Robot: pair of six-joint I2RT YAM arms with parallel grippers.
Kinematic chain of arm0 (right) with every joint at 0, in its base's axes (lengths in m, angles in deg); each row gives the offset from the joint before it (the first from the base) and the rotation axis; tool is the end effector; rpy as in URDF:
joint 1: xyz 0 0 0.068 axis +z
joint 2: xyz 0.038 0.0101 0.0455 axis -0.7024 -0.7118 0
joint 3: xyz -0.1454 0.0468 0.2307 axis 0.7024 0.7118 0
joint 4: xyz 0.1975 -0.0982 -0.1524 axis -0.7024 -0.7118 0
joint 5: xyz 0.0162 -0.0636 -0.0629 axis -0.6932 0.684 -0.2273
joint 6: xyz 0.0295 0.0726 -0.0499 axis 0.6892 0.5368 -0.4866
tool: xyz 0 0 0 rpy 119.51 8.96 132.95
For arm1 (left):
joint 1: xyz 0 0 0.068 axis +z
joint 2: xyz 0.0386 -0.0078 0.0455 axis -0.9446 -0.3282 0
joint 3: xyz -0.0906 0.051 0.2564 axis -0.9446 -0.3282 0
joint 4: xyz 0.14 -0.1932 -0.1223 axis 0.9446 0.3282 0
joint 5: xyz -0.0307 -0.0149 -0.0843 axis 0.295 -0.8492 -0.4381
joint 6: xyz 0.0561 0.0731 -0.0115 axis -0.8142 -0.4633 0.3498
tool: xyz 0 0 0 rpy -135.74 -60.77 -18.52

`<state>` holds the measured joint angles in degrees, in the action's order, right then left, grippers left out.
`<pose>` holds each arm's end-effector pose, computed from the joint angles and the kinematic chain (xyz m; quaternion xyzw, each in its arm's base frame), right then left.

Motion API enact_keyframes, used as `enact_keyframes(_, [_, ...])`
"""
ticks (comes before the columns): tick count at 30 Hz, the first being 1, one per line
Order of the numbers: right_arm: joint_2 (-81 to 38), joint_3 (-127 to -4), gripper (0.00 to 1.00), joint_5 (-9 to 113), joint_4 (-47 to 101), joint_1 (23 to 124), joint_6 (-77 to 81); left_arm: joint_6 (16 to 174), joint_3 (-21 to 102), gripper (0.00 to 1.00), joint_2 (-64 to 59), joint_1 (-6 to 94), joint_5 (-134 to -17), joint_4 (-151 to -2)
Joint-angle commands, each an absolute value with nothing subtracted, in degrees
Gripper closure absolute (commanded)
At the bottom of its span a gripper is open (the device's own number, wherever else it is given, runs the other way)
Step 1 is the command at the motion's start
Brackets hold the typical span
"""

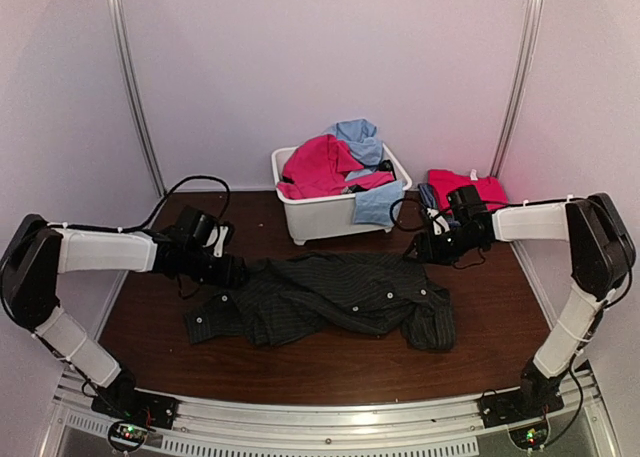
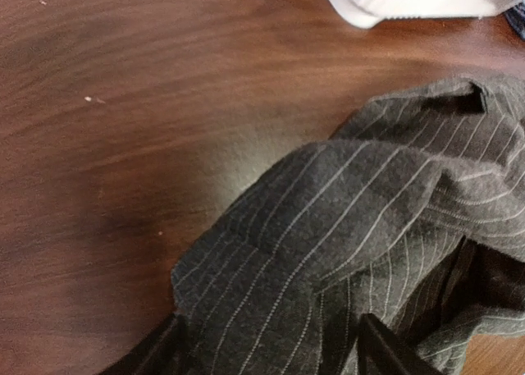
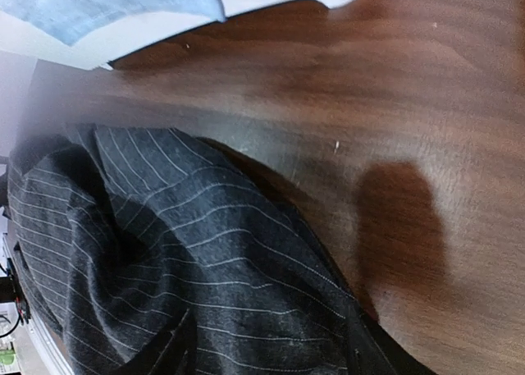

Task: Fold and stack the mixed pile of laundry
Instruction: Pick up the crumpled shirt from the center of the board.

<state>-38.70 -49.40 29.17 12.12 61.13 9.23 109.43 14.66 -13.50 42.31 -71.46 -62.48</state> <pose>0.3497 0.1484 0.1499 -0.1019 0.9149 0.3225 0.2204 0.2879 -0.1638 0.1388 0.0334 0.9453 -0.1797 0.2702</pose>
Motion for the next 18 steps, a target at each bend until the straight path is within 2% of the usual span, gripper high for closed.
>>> enact_keyframes(1, [-40.9, -47.8, 0.5, 26.58, 12.95, 61.32, 10.51, 110.55, 15.41, 0.45, -16.67, 42.54, -78.79, -66.71])
enact_keyframes(2, [-41.03, -47.98, 0.61, 26.51, 13.3, 61.25, 10.71, 110.39, 15.59, 0.51, -17.14, 42.54, -78.87, -66.84])
enact_keyframes(4, [-40.71, -49.2, 0.78, 26.96, 13.56, 61.15, 10.66, 109.7, 16.2, 0.75, -17.11, 42.54, -78.43, -67.15])
enact_keyframes(6, [-40.22, -51.88, 0.98, 27.54, 12.78, 60.66, 10.23, 109.08, 17.46, 0.92, -16.14, 42.62, -77.77, -67.33])
enact_keyframes(7, [-39.83, -53.59, 1.0, 27.89, 12.24, 60.35, 9.9, 108.42, 18.71, 0.99, -15.85, 42.81, -76.85, -66.51])
enact_keyframes(14, [-33.32, -67.02, 1.0, 28.61, 6.55, 58.33, 8.59, 105.09, 27.32, 1.0, -9.42, 44.74, -73.85, -60.79])
enact_keyframes(18, [-21.28, -63.06, 1.0, 23.85, 5.57, 59.01, 9.78, 104.0, 24.63, 1.0, 0.89, 44.74, -75.6, -57.55])
